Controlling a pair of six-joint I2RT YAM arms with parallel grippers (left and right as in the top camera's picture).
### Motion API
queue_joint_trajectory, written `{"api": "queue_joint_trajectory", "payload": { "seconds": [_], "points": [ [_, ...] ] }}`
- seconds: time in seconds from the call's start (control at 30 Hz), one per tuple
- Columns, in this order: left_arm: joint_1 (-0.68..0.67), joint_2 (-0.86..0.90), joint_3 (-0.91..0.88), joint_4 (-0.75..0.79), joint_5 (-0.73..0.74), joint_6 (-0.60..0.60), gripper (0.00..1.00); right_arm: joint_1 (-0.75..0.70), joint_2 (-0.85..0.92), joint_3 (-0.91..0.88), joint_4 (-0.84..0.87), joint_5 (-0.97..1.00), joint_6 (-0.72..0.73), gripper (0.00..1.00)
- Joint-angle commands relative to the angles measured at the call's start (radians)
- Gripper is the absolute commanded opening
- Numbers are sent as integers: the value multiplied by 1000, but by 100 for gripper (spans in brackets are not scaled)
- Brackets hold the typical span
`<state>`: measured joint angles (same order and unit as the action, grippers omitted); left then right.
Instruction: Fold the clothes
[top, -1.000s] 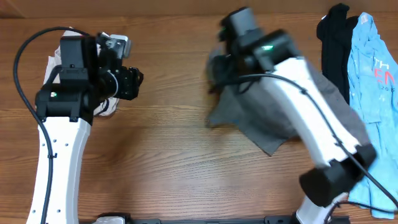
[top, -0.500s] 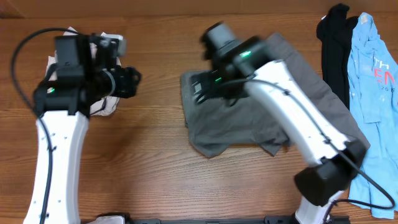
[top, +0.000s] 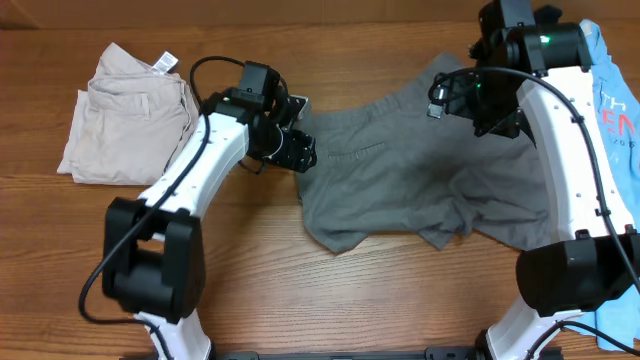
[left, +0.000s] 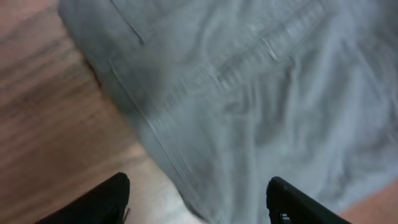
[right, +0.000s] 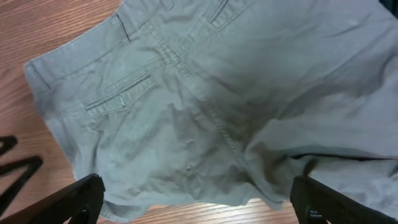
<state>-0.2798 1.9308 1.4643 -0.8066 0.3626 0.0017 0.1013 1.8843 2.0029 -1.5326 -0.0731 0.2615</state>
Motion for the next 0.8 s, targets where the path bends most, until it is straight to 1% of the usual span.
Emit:
{"api": "queue_joint_trajectory", "payload": {
  "seconds": [0.0,0.03,0.13,0.23,0.3,0.4,0.47,0.57,0.63,0.67,0.73,0.77],
  "points": [
    [5,43,10,60,-43,-93,74,-1,-27,19,16,5,-31,100],
    [4,61,10,85,-79,-126,74,-1,-27,19,24,5,-31,100],
    [1,88,10,116,-114,-153,72,-1,-27,19,32,5,-30,100],
    [-8,119,10,147,-174,-190,66,-1,-27,19,42,5,-30,100],
    [-18,138,10,170,-194,-190,63,-1,-27,19,46,5,-30,100],
    [-27,156,10,196,-198,-191,59,-1,-27,19,47,5,-30,100],
    [-32,169,10,215,-210,-214,55,-1,-27,19,48,5,-30,100],
    [-39,183,10,250,-216,-240,43,-1,-27,19,50,5,-30,100],
    [-47,193,10,282,-217,-255,40,-1,-27,19,49,5,-30,99],
    [-50,198,10,291,-217,-259,37,-1,-27,19,49,5,-30,99],
    [-57,207,10,317,-217,-269,29,-1,-27,19,51,5,-30,99],
    [-60,208,10,326,-220,-269,22,-1,-27,19,51,5,-30,99]
  ]
}}
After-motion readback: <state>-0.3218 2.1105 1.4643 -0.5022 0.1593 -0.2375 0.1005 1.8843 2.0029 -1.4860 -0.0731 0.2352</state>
